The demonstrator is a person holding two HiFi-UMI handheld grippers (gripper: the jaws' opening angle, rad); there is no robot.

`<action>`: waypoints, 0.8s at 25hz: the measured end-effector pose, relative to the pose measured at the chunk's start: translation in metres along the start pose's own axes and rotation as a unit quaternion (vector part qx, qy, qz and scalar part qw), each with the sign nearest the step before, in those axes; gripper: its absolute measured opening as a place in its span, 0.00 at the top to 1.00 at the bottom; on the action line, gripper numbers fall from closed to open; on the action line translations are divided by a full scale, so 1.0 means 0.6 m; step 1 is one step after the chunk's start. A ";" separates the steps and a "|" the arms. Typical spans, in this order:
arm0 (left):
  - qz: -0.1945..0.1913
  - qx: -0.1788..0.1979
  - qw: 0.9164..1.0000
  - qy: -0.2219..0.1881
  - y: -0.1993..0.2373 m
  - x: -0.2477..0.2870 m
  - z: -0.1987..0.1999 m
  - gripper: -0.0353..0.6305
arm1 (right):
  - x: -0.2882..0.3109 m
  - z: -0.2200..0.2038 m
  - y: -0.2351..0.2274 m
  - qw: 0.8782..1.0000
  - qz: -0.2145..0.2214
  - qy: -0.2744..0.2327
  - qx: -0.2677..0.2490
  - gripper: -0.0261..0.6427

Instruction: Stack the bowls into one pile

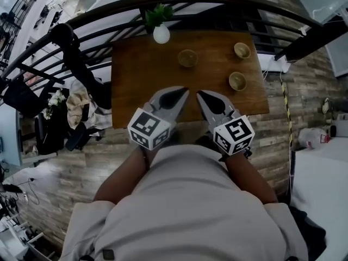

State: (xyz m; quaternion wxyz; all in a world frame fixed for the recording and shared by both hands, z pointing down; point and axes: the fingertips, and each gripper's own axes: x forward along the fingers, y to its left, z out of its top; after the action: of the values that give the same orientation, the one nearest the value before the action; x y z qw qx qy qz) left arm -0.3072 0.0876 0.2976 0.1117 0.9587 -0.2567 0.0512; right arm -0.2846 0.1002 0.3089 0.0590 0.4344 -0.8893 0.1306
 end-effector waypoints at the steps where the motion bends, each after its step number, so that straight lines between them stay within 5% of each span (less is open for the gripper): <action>1: -0.002 -0.002 1.000 0.002 0.015 -0.003 -0.002 0.94 | 0.015 -0.001 0.001 1.000 -0.002 0.002 0.002 0.95; 9: -0.010 -0.040 0.999 0.005 0.094 0.023 -0.010 0.94 | 0.091 -0.015 -0.034 1.000 0.001 0.020 0.022 0.95; 17: 0.014 -0.043 0.999 0.015 0.165 0.070 -0.006 0.94 | 0.152 -0.003 -0.108 0.999 0.013 0.028 0.032 0.95; 20: 0.024 -0.014 0.999 0.029 0.185 0.102 -0.011 0.94 | 0.174 -0.005 -0.143 0.999 0.015 0.036 0.035 0.95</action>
State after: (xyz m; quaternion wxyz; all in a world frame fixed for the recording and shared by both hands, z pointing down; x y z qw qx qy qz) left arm -0.3108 -0.0339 0.3344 0.1312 0.9488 -0.2765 0.0781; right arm -0.2813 -0.0282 0.3498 0.0742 0.4177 -0.8879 0.1781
